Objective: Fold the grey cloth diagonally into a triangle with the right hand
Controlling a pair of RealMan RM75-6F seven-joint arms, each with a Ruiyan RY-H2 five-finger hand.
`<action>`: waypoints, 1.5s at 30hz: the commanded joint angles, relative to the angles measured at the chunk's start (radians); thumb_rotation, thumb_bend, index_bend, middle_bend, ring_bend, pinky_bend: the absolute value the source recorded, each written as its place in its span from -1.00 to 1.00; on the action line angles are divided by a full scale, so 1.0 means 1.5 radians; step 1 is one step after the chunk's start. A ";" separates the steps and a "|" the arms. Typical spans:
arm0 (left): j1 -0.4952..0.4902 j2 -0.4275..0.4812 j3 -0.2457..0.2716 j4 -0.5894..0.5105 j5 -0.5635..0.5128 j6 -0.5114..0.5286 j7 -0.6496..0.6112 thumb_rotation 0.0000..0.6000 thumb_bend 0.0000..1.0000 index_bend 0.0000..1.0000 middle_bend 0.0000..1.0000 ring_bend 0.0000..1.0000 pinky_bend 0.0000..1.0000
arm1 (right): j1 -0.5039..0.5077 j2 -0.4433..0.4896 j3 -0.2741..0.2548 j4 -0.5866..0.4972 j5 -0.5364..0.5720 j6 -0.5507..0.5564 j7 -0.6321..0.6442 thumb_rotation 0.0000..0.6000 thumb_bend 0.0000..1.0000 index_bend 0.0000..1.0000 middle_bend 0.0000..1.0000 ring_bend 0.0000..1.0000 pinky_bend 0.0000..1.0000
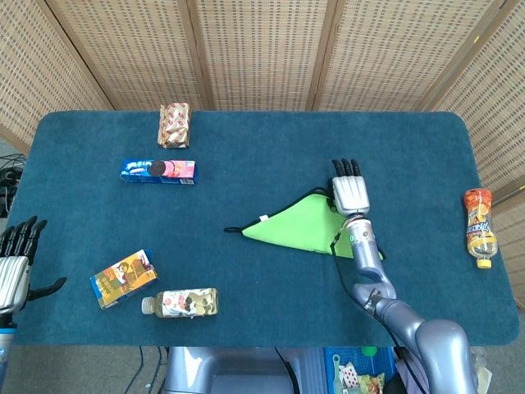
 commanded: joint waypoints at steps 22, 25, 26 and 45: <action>0.001 0.001 0.001 -0.001 0.003 0.005 -0.003 1.00 -0.69 -1.00 -1.00 -1.00 -1.00 | -0.008 0.029 0.000 -0.037 0.015 -0.012 -0.021 1.00 -0.31 -0.69 -1.00 -1.00 -1.00; 0.002 0.001 0.000 -0.002 0.004 0.006 -0.003 1.00 -0.69 -1.00 -1.00 -1.00 -1.00 | -0.010 0.038 0.001 -0.049 0.012 0.000 -0.026 1.00 -0.31 -0.69 -1.00 -1.00 -1.00; 0.002 0.002 0.000 -0.002 0.004 0.007 -0.004 1.00 -0.70 -1.00 -1.00 -1.00 -1.00 | -0.011 0.042 0.001 -0.055 0.011 0.005 -0.028 1.00 -0.32 -0.69 -1.00 -1.00 -1.00; 0.001 0.005 0.006 -0.002 0.010 0.000 -0.021 1.00 -0.70 -1.00 -1.00 -1.00 -1.00 | -0.186 0.266 -0.084 -0.417 -0.048 0.199 -0.094 1.00 -0.61 -0.75 -1.00 -1.00 -1.00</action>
